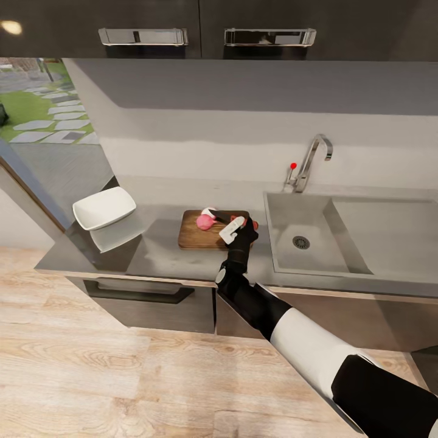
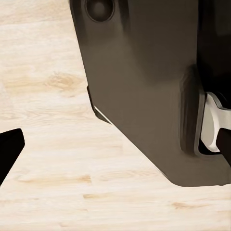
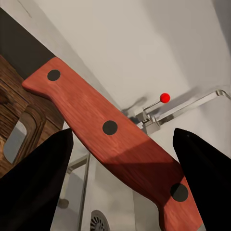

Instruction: In the kitchen, take the Vidalia onion out of the sink, dice it on the chopping board with the paring knife, put the diced onion into the bowl on the countertop, then place both the paring knife and the chopping board into the sink.

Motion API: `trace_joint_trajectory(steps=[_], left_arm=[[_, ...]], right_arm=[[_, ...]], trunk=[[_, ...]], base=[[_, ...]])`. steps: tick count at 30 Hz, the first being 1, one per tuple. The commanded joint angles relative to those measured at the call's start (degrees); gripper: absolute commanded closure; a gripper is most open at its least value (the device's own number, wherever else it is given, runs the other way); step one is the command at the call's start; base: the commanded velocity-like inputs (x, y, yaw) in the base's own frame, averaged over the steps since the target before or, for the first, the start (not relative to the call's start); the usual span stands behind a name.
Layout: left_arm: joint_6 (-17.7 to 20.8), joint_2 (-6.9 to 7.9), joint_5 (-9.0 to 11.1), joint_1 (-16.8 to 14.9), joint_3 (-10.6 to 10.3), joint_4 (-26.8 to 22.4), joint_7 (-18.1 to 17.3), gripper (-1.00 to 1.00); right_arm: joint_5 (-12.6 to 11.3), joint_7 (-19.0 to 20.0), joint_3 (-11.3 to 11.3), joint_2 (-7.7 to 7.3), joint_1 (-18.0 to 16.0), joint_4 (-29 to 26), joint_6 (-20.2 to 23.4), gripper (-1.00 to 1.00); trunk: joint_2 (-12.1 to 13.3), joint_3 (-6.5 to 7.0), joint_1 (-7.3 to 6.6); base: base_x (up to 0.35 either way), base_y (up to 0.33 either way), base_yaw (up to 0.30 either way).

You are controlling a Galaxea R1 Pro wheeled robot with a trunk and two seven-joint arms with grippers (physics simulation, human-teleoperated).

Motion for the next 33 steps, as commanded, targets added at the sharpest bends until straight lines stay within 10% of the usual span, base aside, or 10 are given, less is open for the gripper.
trace_joint_trajectory(steps=[1, 33], left_arm=[[-0.19, -0.02, 0.49, -0.03, -0.49, 0.06, 0.13, -1.0], [-0.19, -0.04, 0.49, -0.04, -0.49, 0.06, 0.13, -1.0]], right_arm=[[0.23, -0.16, 0.12, 0.0, -0.06, 0.04, 0.39, 1.0], [0.14, -0.11, 0.06, 0.0, -0.02, 0.25, 0.23, 1.0]], trunk=[[-0.09, -0.08, 0.03], [-0.09, -0.08, 0.03]], base=[[0.0, 0.0, 0.0], [0.03, 0.048, 0.0]])
